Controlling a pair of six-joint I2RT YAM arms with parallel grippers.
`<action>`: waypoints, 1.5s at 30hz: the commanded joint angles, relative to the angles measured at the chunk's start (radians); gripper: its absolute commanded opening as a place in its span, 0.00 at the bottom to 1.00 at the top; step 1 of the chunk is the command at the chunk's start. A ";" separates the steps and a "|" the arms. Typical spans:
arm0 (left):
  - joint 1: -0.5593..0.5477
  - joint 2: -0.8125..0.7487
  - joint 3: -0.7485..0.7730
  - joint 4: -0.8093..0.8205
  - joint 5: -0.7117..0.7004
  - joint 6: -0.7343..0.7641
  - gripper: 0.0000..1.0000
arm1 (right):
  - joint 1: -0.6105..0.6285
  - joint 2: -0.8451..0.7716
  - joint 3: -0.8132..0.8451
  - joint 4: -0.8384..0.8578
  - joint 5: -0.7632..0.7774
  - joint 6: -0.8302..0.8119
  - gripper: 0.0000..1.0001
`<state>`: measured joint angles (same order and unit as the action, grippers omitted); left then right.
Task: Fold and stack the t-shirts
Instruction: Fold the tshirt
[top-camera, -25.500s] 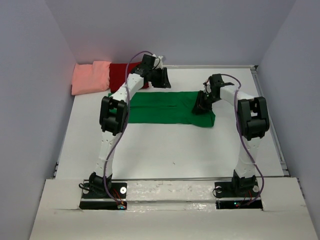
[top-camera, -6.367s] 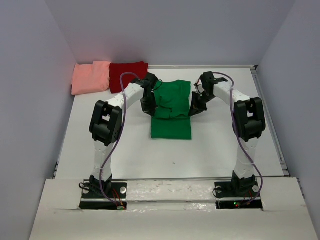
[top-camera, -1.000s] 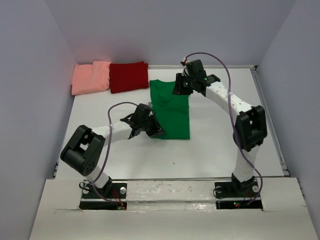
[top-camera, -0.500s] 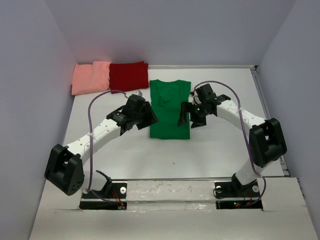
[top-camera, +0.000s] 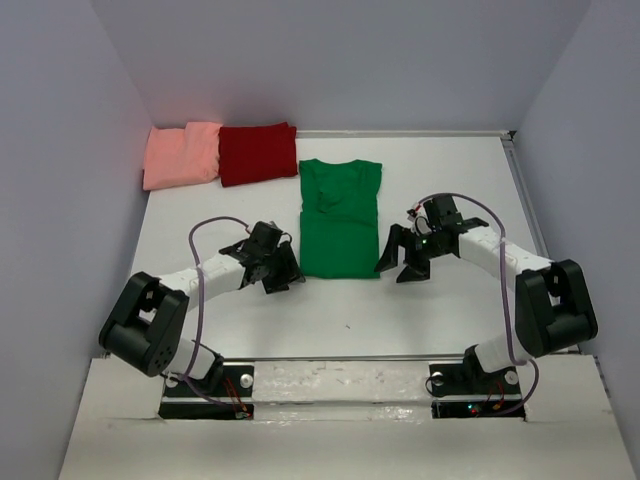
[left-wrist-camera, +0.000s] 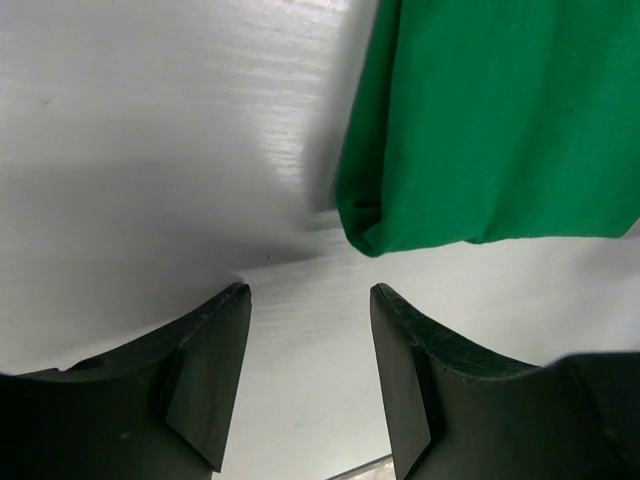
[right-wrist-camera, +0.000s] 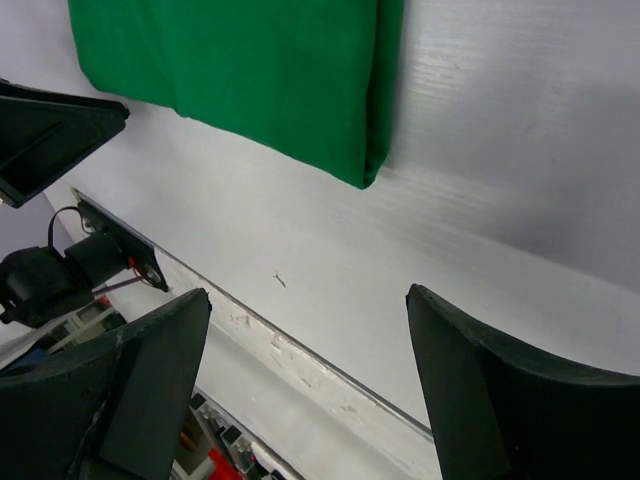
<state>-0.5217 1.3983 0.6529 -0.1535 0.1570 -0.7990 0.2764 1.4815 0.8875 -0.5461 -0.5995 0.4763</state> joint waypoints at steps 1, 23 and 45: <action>0.000 0.053 -0.009 0.098 0.036 0.038 0.63 | 0.004 0.011 -0.050 0.087 -0.045 0.024 0.84; 0.040 0.074 0.030 0.129 0.050 0.050 0.63 | 0.004 0.296 -0.024 0.351 -0.088 0.050 0.63; 0.058 0.060 0.028 0.111 0.044 0.064 0.63 | 0.004 0.261 0.001 0.278 0.059 -0.019 0.43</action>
<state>-0.4709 1.4685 0.6590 -0.0086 0.2176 -0.7624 0.2768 1.7615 0.8745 -0.2398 -0.6571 0.5125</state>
